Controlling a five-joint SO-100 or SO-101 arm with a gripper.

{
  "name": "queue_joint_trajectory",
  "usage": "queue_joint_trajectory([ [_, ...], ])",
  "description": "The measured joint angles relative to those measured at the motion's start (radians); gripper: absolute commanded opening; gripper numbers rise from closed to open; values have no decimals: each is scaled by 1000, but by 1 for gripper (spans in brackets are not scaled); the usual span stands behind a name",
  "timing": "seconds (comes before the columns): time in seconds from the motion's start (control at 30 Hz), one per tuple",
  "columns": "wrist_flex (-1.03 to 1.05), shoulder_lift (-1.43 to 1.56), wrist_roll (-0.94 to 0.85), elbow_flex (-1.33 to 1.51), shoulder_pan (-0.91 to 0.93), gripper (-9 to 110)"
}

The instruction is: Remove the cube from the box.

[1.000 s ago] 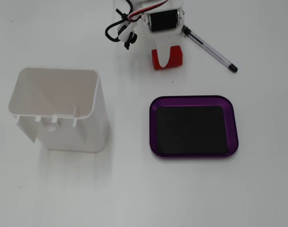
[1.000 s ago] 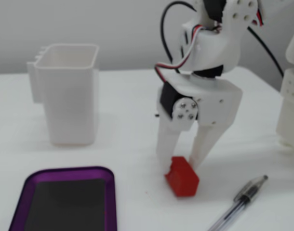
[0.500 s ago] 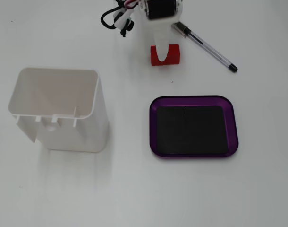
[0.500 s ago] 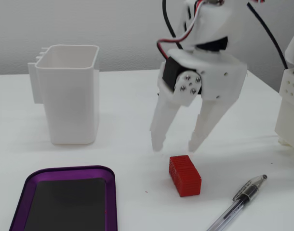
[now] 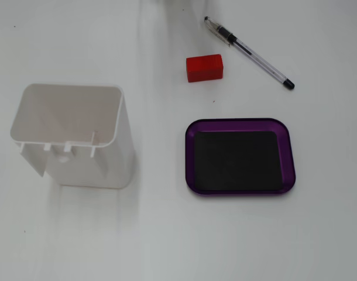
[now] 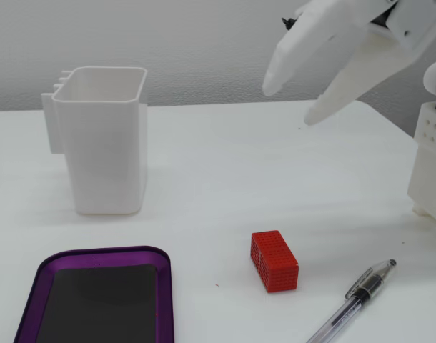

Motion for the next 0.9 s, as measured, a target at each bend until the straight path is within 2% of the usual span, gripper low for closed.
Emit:
queue_joint_trajectory([
  [0.27, -107, 488, -5, 509, 255, 15],
  [0.4, -52, 523, 11, 653, 322, 15],
  [0.63, -6, 523, 167, 681, 288, 15],
  [0.9, -6, 523, 236, 693, 92, 15],
])
